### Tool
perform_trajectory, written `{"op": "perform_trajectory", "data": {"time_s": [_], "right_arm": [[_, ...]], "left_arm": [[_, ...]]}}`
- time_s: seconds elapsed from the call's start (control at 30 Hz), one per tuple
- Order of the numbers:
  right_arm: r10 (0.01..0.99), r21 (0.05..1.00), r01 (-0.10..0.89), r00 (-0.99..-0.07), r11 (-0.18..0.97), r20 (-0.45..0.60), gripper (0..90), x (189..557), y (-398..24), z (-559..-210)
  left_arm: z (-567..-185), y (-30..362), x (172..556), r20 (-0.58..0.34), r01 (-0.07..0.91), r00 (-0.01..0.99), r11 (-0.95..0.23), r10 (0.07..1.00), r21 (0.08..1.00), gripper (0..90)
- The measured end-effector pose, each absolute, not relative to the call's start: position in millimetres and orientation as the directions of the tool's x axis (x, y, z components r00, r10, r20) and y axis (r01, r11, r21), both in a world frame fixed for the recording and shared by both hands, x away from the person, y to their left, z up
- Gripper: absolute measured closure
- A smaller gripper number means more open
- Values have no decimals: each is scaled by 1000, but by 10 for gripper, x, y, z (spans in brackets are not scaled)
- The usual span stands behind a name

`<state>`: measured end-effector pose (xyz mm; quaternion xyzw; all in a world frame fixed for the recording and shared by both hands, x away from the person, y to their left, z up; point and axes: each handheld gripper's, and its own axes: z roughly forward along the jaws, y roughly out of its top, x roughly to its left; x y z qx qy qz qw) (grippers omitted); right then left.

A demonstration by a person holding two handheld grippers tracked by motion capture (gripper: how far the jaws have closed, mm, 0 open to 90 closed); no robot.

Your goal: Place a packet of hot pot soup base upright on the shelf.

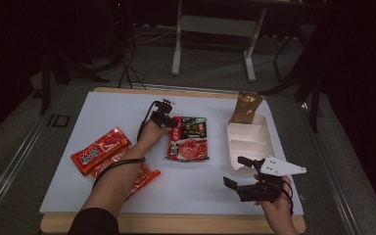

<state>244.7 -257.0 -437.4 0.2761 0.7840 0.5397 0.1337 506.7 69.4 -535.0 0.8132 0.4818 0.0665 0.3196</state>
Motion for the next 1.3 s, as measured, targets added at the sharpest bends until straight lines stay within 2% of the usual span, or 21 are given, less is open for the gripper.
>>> {"op": "perform_trajectory", "data": {"time_s": [0.27,0.67,1.2,1.3], "right_arm": [[582,919,293,-808,264,91,128,2458,-2569,-4385],[596,915,302,-798,267,89,128,2475,-2562,-4389],[661,934,290,-746,211,83,111,2464,-2691,-4279],[678,932,281,-733,229,55,111,2454,-2685,-4264]], "left_arm": [[-5297,702,5035,-232,736,524,-298,820,608,863],[-5064,744,4888,-235,704,538,-278,810,653,871],[-4689,722,4554,-231,605,591,-236,773,761,873],[-4628,713,4479,-230,588,602,-230,765,775,872]]}}
